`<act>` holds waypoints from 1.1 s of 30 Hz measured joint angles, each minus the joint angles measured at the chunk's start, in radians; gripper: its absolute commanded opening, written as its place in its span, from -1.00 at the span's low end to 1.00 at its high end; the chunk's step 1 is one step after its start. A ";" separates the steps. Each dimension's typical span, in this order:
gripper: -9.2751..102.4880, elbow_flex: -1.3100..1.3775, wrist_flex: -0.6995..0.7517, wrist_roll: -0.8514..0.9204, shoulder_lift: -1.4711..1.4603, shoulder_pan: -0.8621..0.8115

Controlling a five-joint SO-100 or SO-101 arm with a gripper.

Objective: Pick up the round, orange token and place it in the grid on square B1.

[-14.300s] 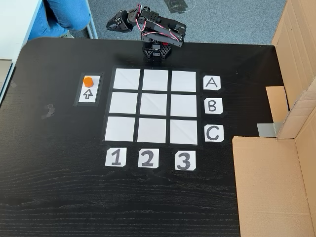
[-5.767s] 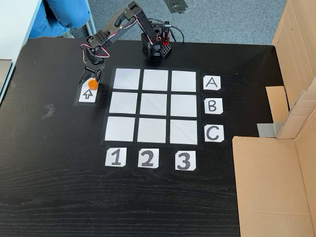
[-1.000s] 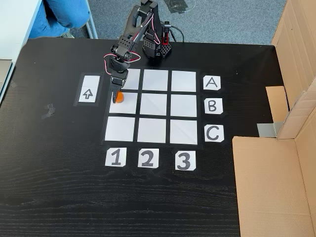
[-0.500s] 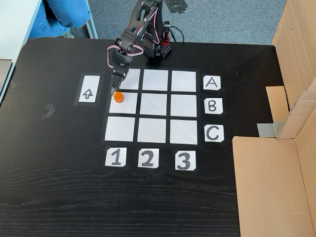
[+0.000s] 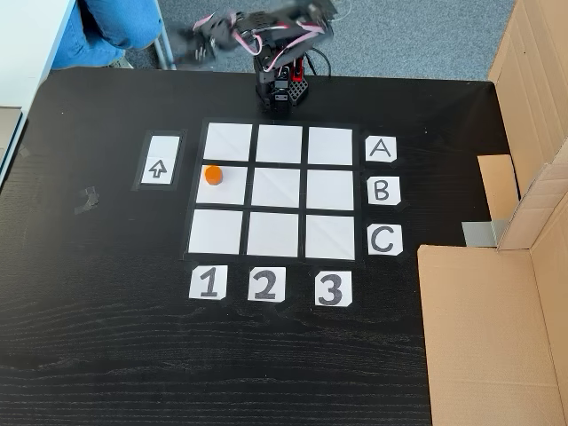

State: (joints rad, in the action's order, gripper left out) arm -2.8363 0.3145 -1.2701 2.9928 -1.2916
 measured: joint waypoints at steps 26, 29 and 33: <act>-0.85 -0.216 0.402 -0.244 0.328 -0.445; -0.85 -0.216 0.402 -0.244 0.328 -0.445; -0.85 -0.216 0.402 -0.244 0.328 -0.445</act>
State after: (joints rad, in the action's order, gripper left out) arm -3.0526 0.7164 -1.5140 3.3211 -1.7365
